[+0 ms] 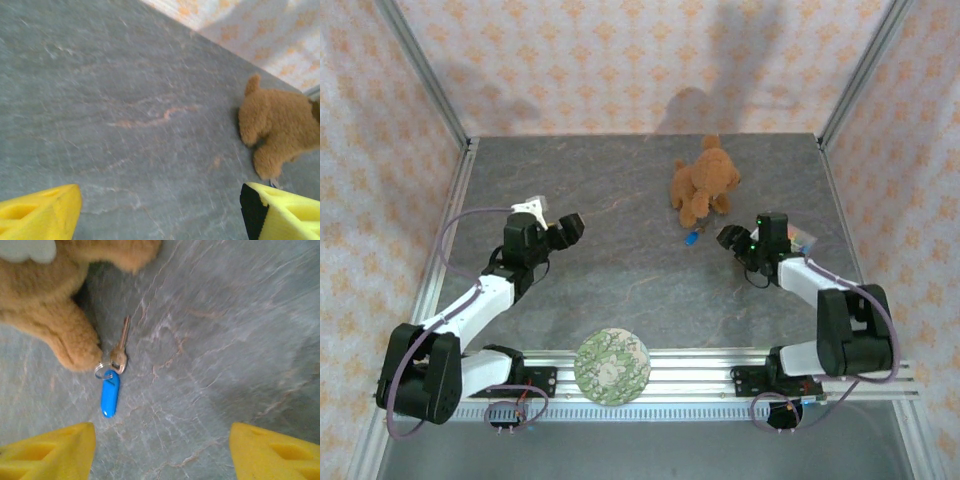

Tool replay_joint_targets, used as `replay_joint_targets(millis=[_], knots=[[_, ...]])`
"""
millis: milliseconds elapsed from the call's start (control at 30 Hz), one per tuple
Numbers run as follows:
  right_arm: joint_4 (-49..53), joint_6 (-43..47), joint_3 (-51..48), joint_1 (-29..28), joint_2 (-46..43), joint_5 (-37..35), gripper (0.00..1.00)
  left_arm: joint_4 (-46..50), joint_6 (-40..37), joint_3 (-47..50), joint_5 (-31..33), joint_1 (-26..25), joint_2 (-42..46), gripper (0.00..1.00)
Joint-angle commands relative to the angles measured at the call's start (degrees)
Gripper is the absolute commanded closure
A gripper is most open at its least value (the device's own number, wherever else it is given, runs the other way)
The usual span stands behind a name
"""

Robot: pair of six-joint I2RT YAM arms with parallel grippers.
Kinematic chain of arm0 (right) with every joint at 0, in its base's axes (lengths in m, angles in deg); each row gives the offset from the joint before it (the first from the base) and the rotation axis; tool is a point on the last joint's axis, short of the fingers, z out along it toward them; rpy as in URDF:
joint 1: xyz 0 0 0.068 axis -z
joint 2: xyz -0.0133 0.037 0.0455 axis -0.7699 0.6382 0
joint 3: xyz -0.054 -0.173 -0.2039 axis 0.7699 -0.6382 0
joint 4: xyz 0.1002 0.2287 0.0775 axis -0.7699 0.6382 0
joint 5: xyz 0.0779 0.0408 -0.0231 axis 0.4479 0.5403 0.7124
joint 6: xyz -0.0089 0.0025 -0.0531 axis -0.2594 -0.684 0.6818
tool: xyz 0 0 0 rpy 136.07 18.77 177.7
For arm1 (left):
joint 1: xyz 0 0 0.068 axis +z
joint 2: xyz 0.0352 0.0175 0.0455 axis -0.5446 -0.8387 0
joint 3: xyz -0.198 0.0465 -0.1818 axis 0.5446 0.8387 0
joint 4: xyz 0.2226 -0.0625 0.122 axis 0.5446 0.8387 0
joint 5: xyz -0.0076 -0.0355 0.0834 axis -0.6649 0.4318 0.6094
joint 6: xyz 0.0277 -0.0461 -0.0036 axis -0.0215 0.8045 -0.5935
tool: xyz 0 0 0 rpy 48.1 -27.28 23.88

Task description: Remove the keys from the keyring

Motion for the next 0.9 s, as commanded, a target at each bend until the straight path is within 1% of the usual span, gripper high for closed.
replay_joint_targets(millis=[0,200,433,533,700,767,867], knots=[[-3.23,-0.44,3.46,-1.81,3.38,1.79,0.36,2.63,1.14,1.02,-1.42,-0.95,1.02,0.16],[-5.67,-1.95,6.14,-2.40,9.29,2.40,0.44,2.09,1.98,1.83,-0.98,-1.84,1.37,0.16],[-8.85,-5.77,10.00,-2.45,16.34,3.37,0.44,2.19,2.00,1.55,-1.14,-2.11,0.84,0.15],[-10.35,-7.73,11.31,-2.41,19.24,4.63,0.46,2.11,2.10,1.62,-0.98,-2.20,0.84,0.15],[-11.49,-9.91,13.18,-2.43,22.63,5.77,0.55,2.17,1.99,1.89,-0.59,-2.17,0.58,0.15],[-11.77,-10.57,13.53,-2.45,23.77,5.90,0.55,1.93,1.96,2.14,-0.51,-2.16,0.43,0.15],[-13.72,-11.80,13.56,-2.41,25.44,6.64,0.60,1.76,2.10,2.16,-0.46,-2.16,0.08,0.15]])
